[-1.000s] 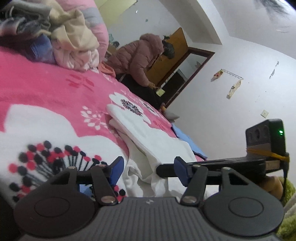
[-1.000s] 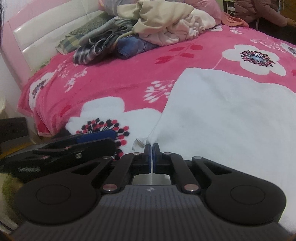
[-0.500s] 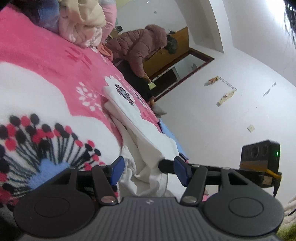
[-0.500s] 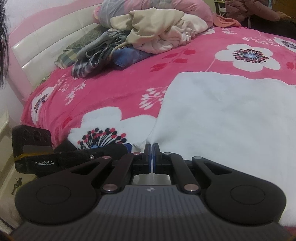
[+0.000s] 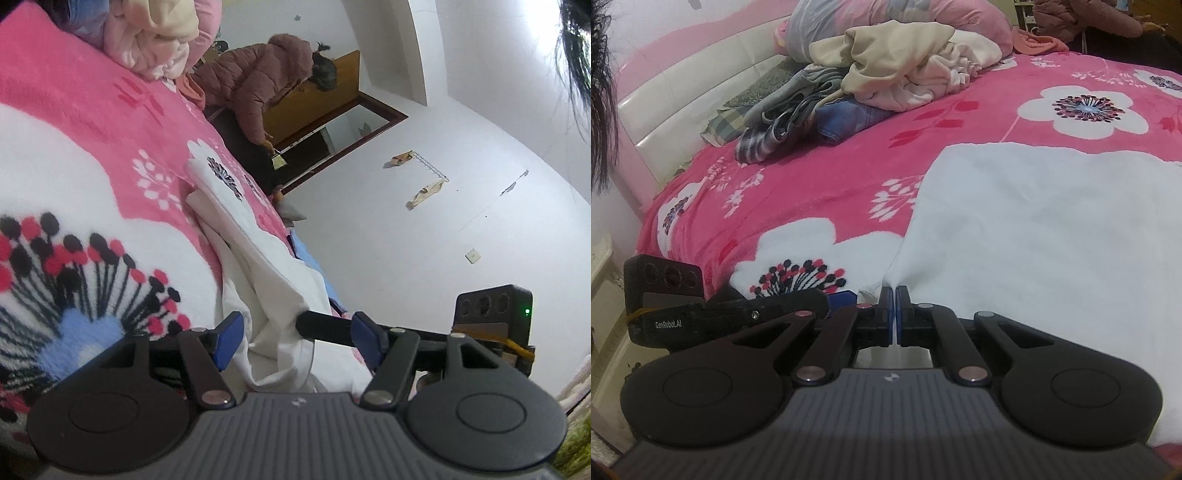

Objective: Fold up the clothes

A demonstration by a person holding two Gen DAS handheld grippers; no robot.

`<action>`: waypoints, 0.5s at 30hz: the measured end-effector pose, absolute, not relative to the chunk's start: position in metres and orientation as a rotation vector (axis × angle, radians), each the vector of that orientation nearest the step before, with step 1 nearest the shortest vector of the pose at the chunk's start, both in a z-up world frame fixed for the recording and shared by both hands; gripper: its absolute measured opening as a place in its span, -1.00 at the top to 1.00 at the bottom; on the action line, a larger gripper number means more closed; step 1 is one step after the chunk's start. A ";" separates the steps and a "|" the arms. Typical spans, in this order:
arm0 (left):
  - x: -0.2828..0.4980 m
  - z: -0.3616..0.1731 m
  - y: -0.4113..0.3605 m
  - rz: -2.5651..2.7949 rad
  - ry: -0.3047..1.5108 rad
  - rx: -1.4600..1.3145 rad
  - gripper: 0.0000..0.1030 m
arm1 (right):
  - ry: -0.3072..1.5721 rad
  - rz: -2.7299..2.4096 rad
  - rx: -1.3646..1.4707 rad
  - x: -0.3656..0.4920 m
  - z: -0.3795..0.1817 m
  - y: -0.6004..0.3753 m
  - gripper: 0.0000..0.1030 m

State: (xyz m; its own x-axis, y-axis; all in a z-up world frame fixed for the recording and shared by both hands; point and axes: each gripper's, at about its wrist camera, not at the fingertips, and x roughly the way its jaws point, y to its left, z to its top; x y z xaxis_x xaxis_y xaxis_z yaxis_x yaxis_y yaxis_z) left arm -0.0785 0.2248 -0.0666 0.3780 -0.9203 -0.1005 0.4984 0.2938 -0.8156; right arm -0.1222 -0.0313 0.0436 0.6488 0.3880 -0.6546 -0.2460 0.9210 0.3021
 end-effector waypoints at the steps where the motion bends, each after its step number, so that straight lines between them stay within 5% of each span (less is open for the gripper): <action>1: -0.078 -0.067 0.224 -1.042 0.642 -0.784 -0.26 | 0.787 0.364 0.195 -0.122 0.043 -0.032 1.00; 15: -0.061 -0.074 0.210 -1.119 0.691 -0.820 -0.33 | 0.768 0.417 0.228 -0.118 0.041 -0.035 1.00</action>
State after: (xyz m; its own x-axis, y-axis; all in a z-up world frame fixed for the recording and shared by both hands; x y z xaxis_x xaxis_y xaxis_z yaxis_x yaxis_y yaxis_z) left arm -0.0608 0.2101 -0.0739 0.2951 -0.9527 -0.0720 0.4907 0.2158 -0.8442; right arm -0.1182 -0.0353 0.0412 0.6436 0.4439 -0.6235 -0.2805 0.8947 0.3476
